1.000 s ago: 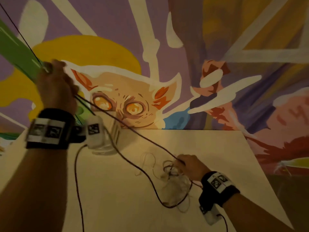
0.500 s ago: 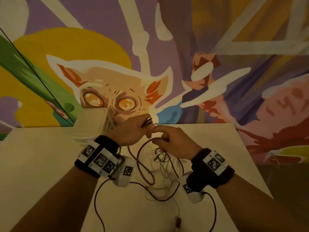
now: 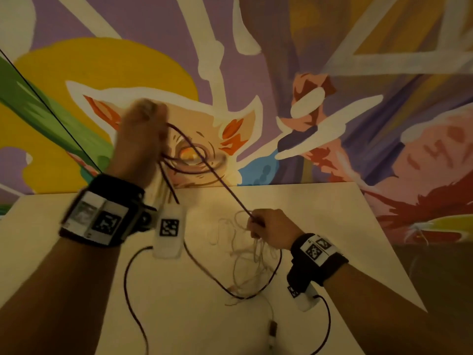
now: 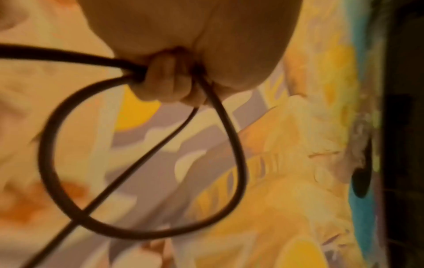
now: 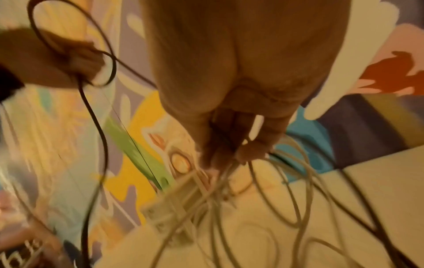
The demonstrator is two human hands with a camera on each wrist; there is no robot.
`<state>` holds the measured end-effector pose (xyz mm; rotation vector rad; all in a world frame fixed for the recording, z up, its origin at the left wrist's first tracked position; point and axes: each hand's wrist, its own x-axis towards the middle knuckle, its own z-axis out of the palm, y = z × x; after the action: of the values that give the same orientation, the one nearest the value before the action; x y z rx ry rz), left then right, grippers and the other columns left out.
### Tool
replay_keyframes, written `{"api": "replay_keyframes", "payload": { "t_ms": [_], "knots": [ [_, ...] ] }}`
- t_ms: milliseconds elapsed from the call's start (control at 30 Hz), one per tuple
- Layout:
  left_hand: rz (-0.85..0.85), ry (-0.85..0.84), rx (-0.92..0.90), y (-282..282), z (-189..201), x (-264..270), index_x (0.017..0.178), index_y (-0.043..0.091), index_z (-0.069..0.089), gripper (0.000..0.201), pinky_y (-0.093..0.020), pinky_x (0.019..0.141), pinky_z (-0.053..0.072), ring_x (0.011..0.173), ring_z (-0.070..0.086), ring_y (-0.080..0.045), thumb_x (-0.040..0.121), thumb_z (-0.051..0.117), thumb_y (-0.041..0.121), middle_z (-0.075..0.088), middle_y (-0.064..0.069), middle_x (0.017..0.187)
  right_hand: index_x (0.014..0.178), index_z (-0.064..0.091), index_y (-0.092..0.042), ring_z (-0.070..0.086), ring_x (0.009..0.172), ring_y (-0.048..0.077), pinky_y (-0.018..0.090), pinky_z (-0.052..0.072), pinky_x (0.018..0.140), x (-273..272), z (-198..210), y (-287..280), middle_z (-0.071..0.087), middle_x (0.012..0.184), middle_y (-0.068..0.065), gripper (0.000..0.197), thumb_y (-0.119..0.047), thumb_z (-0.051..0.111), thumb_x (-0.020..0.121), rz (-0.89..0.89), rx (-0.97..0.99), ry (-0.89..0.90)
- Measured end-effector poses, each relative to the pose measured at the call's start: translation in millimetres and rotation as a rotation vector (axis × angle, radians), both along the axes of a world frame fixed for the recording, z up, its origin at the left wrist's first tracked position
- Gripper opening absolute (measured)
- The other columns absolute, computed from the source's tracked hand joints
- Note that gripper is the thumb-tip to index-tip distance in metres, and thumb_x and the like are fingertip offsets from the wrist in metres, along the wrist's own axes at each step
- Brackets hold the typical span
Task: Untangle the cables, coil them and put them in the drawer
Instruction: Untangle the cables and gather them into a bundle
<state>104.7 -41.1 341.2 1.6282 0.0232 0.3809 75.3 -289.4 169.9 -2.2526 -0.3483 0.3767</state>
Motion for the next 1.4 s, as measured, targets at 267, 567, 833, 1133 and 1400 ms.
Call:
{"api": "replay_keyframes", "payload": {
  "t_ms": [267, 567, 833, 1133, 1400],
  "knots": [
    [0.29, -0.077, 0.825, 47, -37, 4, 0.095, 0.002, 0.048, 0.019, -0.041, 0.058, 0.029, 0.072, 0.049, -0.042, 0.101, 0.045, 0.02, 0.053, -0.027, 0.079, 0.098, 0.06, -0.005, 0.063, 0.068, 0.014, 0.036, 0.055, 0.071, 19, 38, -2, 0.065, 0.076, 0.003, 0.014, -0.012, 0.048, 0.098, -0.156, 0.268, -0.096],
    [-0.306, -0.045, 0.931, -21, -80, -20, 0.117, 0.005, 0.052, 0.023, -0.041, 0.081, 0.049, 0.089, 0.057, -0.013, 0.098, 0.052, 0.017, 0.057, 0.004, 0.108, 0.112, 0.054, -0.015, 0.055, 0.056, 0.012, 0.035, 0.049, 0.06, 15, 64, 24, 0.064, 0.067, -0.004, 0.015, -0.014, 0.047, 0.098, 0.071, 0.296, -0.131],
    [-0.337, -0.07, 0.781, -39, -83, -16, 0.084, 0.012, 0.048, 0.014, -0.025, 0.059, 0.033, 0.063, 0.041, -0.007, 0.097, 0.052, 0.014, 0.044, 0.008, 0.067, 0.108, 0.053, -0.015, 0.07, 0.072, 0.023, 0.034, 0.056, 0.072, 16, 40, 1, 0.072, 0.076, 0.004, 0.023, -0.012, 0.064, 0.087, 0.028, 0.243, 0.039],
    [0.166, -0.157, 0.693, -20, -64, -9, 0.095, 0.01, 0.047, 0.01, -0.031, 0.057, 0.019, 0.066, 0.039, -0.013, 0.101, 0.046, 0.017, 0.05, 0.003, 0.076, 0.096, 0.064, -0.015, 0.066, 0.075, 0.004, 0.021, 0.054, 0.073, 24, 18, 8, 0.071, 0.086, 0.002, 0.011, -0.014, 0.054, 0.092, -0.1, 0.174, -0.101],
    [0.092, 0.037, 0.75, 3, -108, -5, 0.094, 0.012, 0.047, 0.017, -0.037, 0.065, 0.037, 0.076, 0.053, -0.032, 0.101, 0.045, 0.027, 0.061, -0.012, 0.087, 0.099, 0.063, -0.011, 0.064, 0.083, 0.02, 0.023, 0.043, 0.07, 51, 15, -9, 0.071, 0.098, 0.011, 0.011, -0.016, 0.054, 0.093, -0.245, -0.011, -0.154]
  ]
}}
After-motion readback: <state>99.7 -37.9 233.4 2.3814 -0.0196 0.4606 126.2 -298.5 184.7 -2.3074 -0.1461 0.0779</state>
